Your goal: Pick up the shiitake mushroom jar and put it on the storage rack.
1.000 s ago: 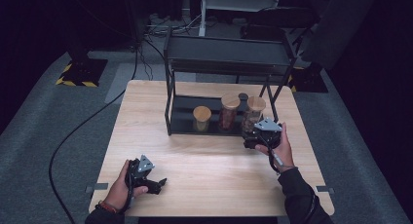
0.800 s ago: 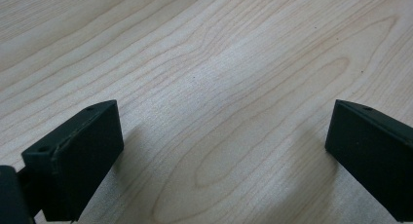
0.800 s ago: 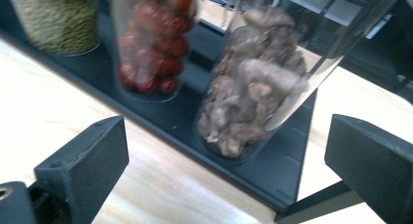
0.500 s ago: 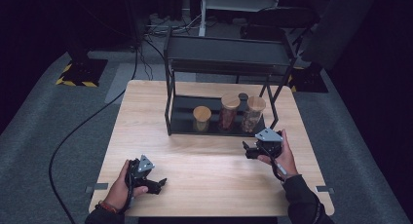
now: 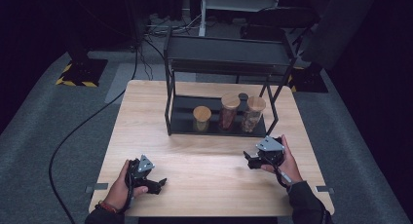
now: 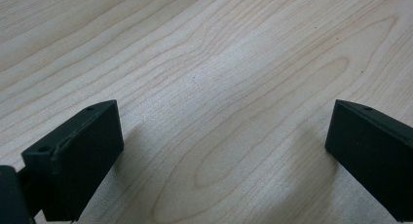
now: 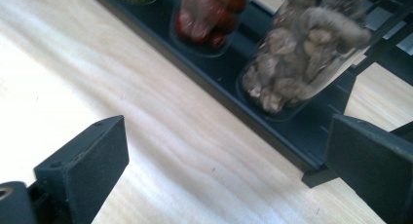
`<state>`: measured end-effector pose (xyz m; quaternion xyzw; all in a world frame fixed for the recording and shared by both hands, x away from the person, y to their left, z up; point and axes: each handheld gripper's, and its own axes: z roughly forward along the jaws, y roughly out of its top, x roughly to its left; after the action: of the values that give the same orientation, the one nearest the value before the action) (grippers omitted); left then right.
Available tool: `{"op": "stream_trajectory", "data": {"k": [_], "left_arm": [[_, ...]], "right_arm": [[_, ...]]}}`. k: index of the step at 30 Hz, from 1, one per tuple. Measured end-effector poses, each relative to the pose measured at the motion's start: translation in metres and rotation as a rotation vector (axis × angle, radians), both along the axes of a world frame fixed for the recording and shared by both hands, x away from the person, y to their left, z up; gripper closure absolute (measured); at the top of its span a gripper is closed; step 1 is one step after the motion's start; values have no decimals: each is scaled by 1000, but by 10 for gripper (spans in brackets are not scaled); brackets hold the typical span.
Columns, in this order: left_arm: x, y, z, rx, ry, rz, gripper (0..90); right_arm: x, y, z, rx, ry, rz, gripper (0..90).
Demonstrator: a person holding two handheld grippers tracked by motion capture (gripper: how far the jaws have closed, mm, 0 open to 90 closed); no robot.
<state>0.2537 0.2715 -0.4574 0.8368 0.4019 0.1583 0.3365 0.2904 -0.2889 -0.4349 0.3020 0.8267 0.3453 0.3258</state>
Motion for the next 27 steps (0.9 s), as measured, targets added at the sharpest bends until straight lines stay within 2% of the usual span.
{"op": "stream_trajectory", "data": {"k": [17,27], "left_arm": [[0,0,0,0,0,0,2],[0,0,0,0,0,0,2]], "right_arm": [[-13,-11,-7,-51,41,46,21],[-19,-20,-12,-57,73,53,21]]}}
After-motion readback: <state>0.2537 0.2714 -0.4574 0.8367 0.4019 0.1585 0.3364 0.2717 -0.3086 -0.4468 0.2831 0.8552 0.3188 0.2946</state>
